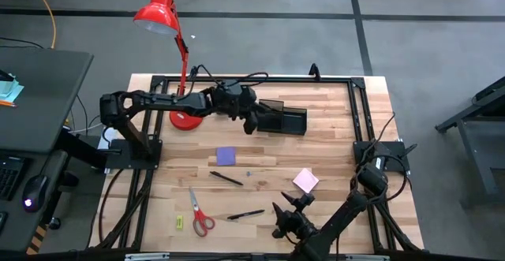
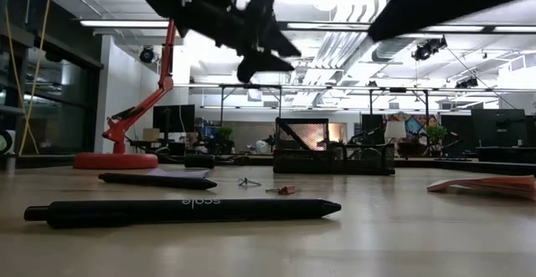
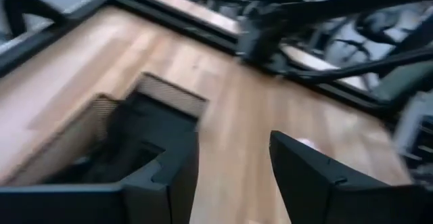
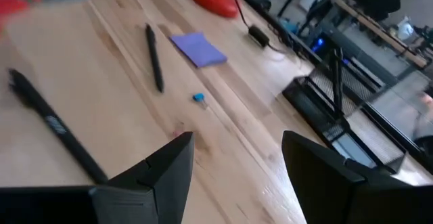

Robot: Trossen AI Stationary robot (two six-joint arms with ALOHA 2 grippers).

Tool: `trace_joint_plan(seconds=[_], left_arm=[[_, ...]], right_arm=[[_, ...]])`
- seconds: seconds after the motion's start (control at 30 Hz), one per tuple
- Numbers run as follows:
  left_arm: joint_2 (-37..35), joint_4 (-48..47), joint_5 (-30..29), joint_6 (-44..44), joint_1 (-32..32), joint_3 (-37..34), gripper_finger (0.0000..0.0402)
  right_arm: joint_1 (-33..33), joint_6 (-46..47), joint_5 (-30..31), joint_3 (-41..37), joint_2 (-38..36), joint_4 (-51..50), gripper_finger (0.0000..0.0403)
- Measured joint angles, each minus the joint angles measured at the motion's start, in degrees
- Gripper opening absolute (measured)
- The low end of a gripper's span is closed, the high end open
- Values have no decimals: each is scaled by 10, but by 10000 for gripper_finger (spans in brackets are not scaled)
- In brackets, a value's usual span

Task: Pick and place office supplies into organizer
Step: Put the pink sticky note into the black desk organizer

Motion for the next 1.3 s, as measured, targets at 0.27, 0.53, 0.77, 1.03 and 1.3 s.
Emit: trace_joint_plan(seconds=[0.27, 0.53, 0.77, 1.03, 1.3], left_arm=[[-66, 15, -33, 16, -102, -29, 134], [-128, 272, -96, 14, -260, -218, 115], [-161, 492, -177, 18, -328, -383, 117], [-161, 645, -228, 28, -368, -505, 117], [-166, 651, -232, 28, -370, -507, 117]], right_arm=[[29, 29, 42, -11, 0, 38, 220], [54, 33, 66, -65, 1, 127, 220], [55, -39, 89, -72, 1, 205, 220], [20, -164, 61, -70, 1, 287, 214], [-22, -456, -22, -74, 0, 576, 194]])
